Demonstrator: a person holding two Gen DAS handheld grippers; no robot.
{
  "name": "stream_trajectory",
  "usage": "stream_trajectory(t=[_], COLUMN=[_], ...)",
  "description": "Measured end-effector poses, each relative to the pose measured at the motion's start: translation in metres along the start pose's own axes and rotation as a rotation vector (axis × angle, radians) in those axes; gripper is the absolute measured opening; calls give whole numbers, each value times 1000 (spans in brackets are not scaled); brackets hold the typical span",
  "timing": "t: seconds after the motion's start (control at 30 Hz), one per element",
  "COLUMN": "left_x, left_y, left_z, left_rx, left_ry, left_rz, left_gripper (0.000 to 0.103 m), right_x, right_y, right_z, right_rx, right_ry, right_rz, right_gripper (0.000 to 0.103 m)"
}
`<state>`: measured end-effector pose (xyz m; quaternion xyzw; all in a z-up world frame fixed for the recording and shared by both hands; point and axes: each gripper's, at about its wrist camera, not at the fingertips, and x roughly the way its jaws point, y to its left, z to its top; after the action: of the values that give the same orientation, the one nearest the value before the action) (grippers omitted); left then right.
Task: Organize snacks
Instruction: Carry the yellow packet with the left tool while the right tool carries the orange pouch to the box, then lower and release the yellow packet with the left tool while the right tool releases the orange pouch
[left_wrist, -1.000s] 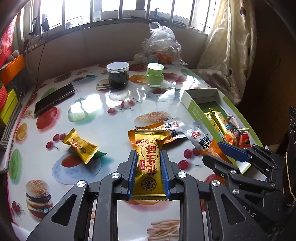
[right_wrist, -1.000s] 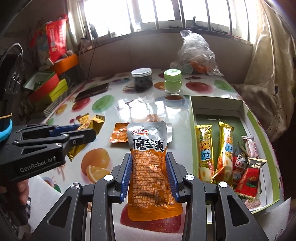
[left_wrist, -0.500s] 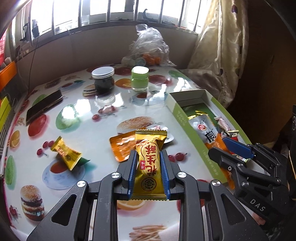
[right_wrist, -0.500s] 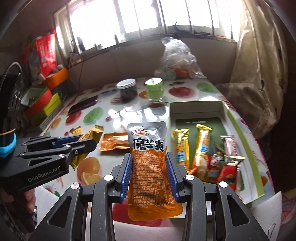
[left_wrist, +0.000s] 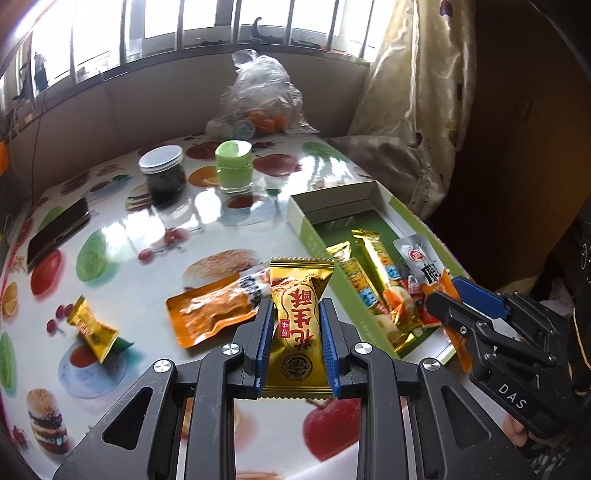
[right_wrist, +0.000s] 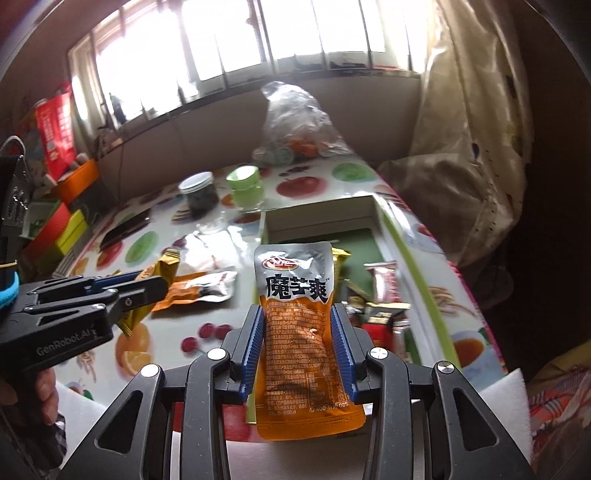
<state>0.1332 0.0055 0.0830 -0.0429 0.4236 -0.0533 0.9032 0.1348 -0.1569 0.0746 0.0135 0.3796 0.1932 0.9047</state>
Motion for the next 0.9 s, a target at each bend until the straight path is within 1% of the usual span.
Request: stream_trajectory(t=[0.3, 0.53, 0.77, 0.9], left_x=[17, 34, 49, 59], left_y=[-18, -31, -42, -49], left_z=[15, 24, 28, 31], left_rx=[4, 4, 15, 10], left_ry=[17, 41, 66, 80], left_rz=[-35, -56, -59, -64], left_gripper=[26, 26, 26, 26], right_x=[6, 13, 18, 20], right_y=[-29, -39, -48, -47], right_z=[-1, -3, -5, -4], right_rx=[66, 76, 85, 65], right_ry=[11, 21, 25, 19], right_rz=[-59, -78, -88, -106], right_gripper=[35, 35, 35, 36])
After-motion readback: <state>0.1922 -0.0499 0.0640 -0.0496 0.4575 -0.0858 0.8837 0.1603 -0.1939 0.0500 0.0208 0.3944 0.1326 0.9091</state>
